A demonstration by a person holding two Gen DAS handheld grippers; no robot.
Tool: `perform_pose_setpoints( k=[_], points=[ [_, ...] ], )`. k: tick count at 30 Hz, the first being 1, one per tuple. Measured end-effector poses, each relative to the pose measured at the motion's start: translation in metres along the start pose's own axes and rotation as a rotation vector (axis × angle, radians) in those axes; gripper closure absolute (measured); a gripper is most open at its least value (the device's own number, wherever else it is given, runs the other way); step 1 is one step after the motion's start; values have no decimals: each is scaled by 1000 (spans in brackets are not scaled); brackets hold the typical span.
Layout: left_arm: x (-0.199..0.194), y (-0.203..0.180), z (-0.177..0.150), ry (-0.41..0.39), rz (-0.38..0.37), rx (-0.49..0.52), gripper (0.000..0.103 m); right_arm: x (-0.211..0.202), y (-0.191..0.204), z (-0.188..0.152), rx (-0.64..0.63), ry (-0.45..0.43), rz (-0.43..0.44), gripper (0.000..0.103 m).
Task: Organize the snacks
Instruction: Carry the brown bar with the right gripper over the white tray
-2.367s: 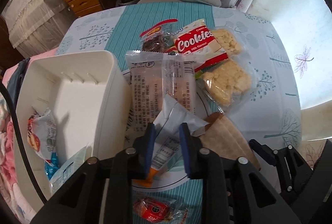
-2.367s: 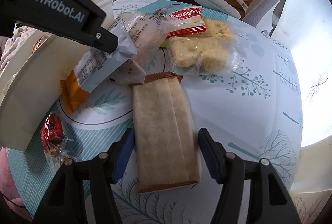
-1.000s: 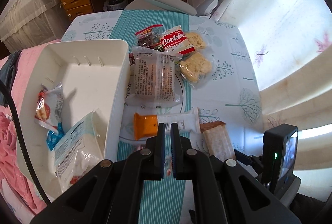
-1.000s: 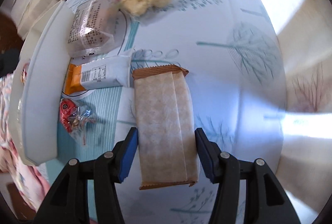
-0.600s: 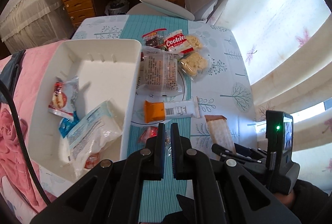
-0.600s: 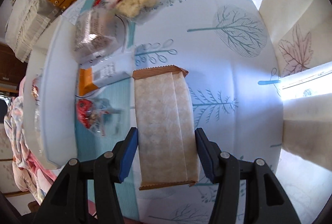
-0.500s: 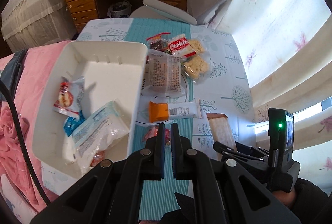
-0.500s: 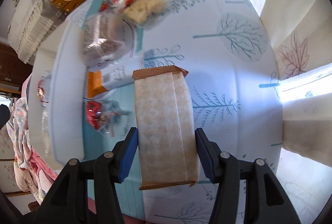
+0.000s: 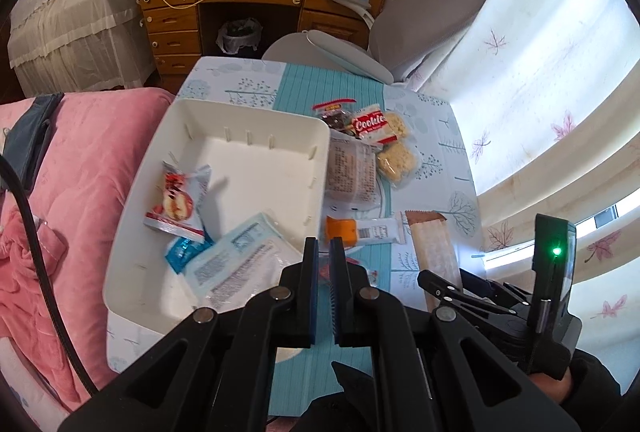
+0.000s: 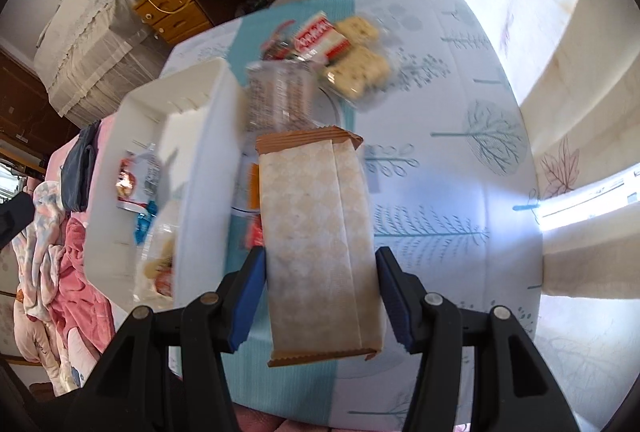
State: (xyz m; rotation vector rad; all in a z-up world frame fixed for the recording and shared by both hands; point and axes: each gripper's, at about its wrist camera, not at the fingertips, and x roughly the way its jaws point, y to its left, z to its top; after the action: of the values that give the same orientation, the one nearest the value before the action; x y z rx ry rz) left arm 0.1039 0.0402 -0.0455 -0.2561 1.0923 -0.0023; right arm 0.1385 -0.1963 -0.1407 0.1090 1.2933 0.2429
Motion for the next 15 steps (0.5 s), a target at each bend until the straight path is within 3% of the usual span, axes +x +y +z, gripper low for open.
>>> perform_pose_setpoints(
  k=[15],
  points=[
    [-14,76,19,3,-32,75,100,-13,104,-4,-37,-111,22,47]
  ],
)
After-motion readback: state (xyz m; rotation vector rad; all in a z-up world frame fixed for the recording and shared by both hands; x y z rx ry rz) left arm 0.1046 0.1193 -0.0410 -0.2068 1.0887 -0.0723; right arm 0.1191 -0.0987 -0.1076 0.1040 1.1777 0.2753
